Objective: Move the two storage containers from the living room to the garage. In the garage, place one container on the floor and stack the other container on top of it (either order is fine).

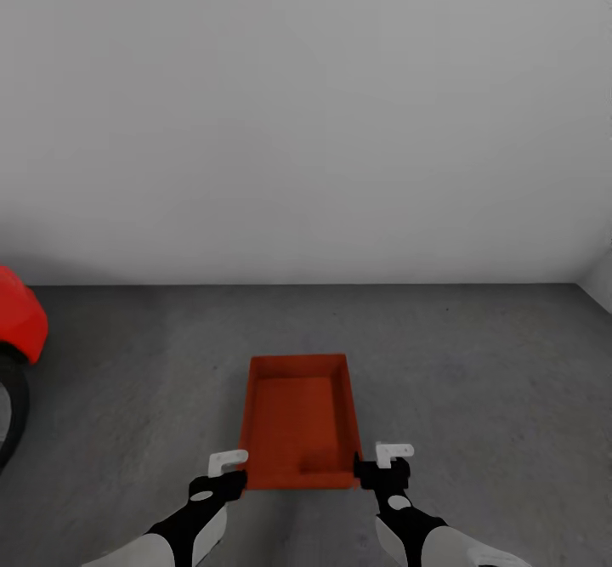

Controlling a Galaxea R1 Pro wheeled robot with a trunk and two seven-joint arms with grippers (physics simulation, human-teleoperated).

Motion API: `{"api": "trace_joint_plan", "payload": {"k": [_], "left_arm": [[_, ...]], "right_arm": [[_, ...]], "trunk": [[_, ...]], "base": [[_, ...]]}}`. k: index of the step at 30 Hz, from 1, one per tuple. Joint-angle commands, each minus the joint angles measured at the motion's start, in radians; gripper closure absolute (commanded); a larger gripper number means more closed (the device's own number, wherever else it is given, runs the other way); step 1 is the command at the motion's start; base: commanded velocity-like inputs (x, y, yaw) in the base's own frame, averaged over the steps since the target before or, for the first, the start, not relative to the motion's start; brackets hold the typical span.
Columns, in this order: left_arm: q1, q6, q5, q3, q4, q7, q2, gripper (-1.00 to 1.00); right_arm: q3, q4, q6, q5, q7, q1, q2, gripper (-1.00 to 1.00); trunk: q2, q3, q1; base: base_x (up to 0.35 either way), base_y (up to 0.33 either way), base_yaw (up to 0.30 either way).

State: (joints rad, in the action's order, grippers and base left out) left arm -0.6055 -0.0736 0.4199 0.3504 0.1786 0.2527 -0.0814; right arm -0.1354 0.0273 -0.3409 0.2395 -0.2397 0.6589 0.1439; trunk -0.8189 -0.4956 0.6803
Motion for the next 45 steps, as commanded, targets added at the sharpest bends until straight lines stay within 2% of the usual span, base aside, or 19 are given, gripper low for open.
{"api": "trace_joint_plan", "payload": {"k": [1,45], "left_arm": [[-0.001,-0.003,0.010,0.009,-0.001,0.005,0.000,-1.00],[-0.001,-0.004,0.010,0.009,-0.001,0.005,0.000,-1.00]], "right_arm": [[-0.008,-0.001,-0.003,0.011,-0.004,0.001,0.000,-1.00],[-0.008,-0.001,-0.003,0.011,-0.004,0.001,0.000,-1.00]], "trunk": [[-0.001,-0.001,0.000],[-0.001,-0.001,0.000]], "base": [[-0.336,0.000,0.000],[-0.345,0.000,0.000]]}}
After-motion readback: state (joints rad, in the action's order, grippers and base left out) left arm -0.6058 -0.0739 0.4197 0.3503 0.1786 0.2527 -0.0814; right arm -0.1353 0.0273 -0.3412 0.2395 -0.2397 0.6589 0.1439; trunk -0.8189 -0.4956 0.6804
